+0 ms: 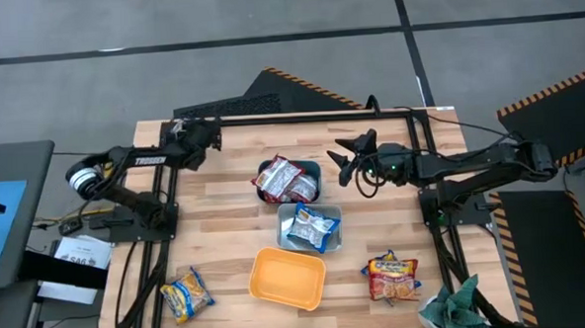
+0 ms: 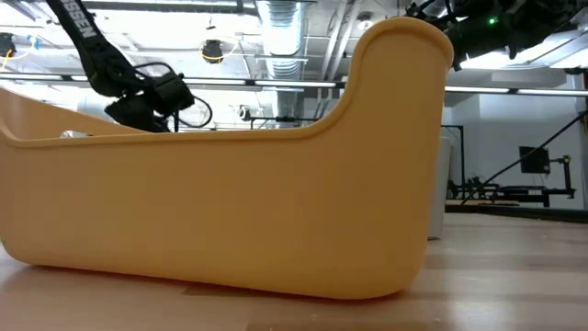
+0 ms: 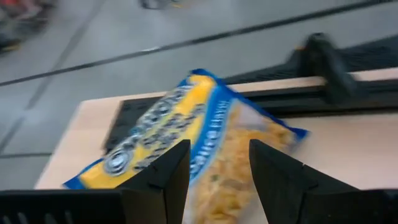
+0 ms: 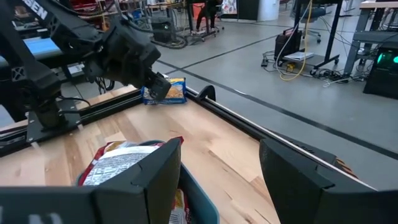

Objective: Sort Maruchan noodles
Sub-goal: Put the top blue noodle pack into the gray bin

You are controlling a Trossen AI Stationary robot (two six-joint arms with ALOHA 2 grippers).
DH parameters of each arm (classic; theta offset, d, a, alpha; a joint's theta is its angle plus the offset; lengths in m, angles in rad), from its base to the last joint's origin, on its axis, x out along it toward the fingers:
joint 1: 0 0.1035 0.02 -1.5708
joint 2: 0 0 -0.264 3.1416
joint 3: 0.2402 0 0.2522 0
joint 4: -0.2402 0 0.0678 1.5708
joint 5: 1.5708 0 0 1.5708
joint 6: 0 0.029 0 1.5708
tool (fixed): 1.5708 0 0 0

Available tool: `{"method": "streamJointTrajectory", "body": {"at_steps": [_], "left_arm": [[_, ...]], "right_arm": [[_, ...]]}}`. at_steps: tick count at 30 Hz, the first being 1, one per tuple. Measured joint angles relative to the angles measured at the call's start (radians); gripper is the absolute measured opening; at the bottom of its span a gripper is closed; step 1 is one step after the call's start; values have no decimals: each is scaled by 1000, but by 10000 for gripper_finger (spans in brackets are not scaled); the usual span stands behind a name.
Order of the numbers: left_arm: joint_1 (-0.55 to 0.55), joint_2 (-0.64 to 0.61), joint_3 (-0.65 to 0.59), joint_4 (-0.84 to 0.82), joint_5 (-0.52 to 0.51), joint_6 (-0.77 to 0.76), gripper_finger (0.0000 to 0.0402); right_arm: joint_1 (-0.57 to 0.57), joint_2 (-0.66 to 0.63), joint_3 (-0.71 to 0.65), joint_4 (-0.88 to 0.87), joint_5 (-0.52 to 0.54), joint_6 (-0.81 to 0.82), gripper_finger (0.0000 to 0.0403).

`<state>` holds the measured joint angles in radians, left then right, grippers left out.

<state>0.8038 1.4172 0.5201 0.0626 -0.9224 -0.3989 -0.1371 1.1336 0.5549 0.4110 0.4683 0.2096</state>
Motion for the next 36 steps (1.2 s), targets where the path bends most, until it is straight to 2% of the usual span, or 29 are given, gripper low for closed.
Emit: {"method": "streamJointTrajectory", "body": {"at_steps": [2,5,18,22,27,31,36], "left_arm": [[-7,31,0,12,-71,-43,153],[-16,56,0,30,-123,-79,153],[-19,59,-1,-41,-70,-177,149],[-19,59,-2,-48,-73,-173,107],[-19,58,-2,-63,-71,-171,14],[-19,58,-23,-44,-73,-142,4],[-32,58,-75,54,-93,-124,0]], "right_arm": [[0,0,0,0,0,0,240],[0,0,0,-3,0,0,240],[0,0,0,-10,0,1,240],[0,0,0,-10,0,2,240],[0,0,0,-11,0,2,240],[0,0,0,-11,0,2,240],[0,0,0,-11,0,2,240]]}}
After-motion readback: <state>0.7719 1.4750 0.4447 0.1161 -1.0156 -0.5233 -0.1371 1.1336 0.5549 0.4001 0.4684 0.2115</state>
